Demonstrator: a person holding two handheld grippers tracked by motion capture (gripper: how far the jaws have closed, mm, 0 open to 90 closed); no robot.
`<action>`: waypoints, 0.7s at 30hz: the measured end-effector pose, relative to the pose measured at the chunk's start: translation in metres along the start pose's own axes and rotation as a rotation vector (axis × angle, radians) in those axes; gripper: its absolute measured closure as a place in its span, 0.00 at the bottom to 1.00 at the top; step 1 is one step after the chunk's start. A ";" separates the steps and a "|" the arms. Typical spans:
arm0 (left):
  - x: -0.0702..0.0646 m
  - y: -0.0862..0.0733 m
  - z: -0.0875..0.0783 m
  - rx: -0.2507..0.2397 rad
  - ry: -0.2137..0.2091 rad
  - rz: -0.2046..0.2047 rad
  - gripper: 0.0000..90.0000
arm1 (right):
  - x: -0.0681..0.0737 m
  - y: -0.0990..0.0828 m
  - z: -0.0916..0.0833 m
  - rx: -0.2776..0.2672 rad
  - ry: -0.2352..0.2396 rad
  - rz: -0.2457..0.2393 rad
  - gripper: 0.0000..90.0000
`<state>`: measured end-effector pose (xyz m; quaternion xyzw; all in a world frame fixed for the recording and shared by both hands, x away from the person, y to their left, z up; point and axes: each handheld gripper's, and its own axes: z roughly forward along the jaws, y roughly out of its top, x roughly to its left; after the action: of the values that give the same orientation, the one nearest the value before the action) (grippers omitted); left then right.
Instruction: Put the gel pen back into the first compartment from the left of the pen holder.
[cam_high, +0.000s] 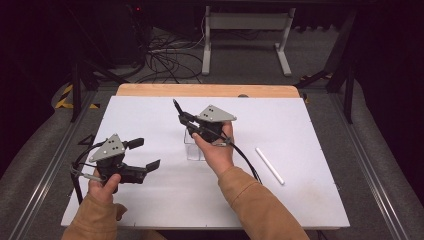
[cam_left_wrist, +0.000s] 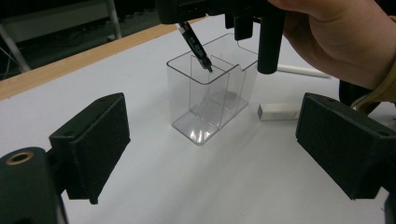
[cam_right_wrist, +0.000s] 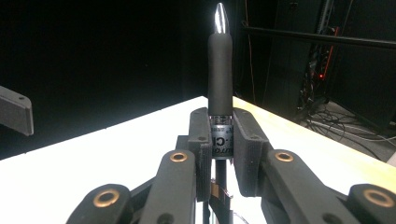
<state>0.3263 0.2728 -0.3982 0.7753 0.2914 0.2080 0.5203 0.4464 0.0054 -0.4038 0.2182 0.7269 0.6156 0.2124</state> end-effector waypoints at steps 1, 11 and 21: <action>0.000 0.000 0.000 -0.001 0.001 0.001 0.12 | 0.000 -0.001 0.000 0.008 -0.003 0.001 0.88; -0.001 0.000 0.000 0.002 0.006 0.007 0.12 | 0.000 -0.012 -0.001 0.045 -0.014 0.003 0.82; 0.000 -0.002 -0.003 0.001 0.013 -0.003 0.12 | -0.008 0.010 -0.033 0.002 -0.082 0.013 0.44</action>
<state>0.3243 0.2750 -0.3988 0.7738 0.2960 0.2122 0.5182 0.4341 -0.0238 -0.3886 0.2482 0.7167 0.6067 0.2381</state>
